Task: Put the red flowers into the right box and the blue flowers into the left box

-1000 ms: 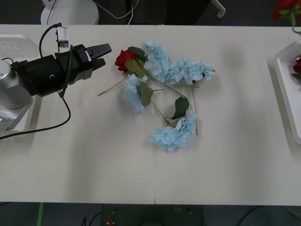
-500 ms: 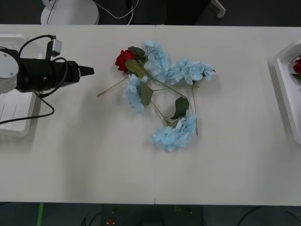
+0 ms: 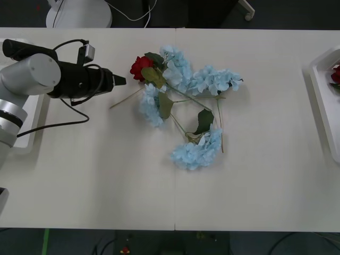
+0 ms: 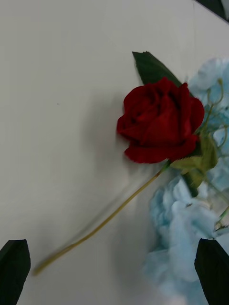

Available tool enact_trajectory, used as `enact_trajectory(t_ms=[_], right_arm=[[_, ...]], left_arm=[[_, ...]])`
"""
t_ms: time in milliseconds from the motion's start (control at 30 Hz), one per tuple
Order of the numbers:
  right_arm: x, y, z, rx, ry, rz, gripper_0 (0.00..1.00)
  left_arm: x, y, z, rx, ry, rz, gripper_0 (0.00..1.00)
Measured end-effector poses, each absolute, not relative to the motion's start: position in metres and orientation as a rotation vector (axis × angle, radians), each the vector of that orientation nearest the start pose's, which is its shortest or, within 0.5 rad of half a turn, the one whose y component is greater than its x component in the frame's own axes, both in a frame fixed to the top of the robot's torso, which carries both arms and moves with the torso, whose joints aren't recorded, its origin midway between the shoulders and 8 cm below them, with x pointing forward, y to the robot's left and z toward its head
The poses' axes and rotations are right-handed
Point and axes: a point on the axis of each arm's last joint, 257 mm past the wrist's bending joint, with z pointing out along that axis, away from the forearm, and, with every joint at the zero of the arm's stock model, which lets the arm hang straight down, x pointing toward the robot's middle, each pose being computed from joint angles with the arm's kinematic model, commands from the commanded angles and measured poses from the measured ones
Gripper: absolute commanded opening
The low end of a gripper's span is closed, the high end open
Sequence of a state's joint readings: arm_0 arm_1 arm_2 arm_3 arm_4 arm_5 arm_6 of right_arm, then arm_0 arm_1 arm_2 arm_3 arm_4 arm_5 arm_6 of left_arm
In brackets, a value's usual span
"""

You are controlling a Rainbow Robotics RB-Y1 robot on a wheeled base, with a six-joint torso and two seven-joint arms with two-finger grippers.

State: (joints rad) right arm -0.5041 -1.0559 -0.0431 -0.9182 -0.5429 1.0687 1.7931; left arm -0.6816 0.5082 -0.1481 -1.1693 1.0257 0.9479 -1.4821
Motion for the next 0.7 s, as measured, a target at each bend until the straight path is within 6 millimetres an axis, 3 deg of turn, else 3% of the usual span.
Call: enact_trajectory(t_ms=[167,300,400,467,700], right_arm=[[0.457,-0.701,-0.207,0.108,2.59,-0.754,0.0],[0.456,-0.698,-0.216,0.06,2.613,-0.787,0.0],[0.455,-0.698,-0.219,0.045,2.618,-0.808,0.37],[0.455,-0.697,-0.221,0.043,2.62,-0.808,0.55],[0.455,-0.697,-0.222,0.046,2.622,-0.804,0.9]], left_arm=[[0.636,0.141,-0.193,-0.509,2.197,-0.968,1.0],[0.648,0.123,-0.181,-0.634,2.125,-1.024,1.0],[0.651,0.111,-0.179,-0.587,2.137,-0.972,1.0],[0.654,0.104,-0.176,-0.567,2.143,-0.93,1.0],[0.656,0.074,-0.173,-0.829,2.118,-0.982,1.0]])
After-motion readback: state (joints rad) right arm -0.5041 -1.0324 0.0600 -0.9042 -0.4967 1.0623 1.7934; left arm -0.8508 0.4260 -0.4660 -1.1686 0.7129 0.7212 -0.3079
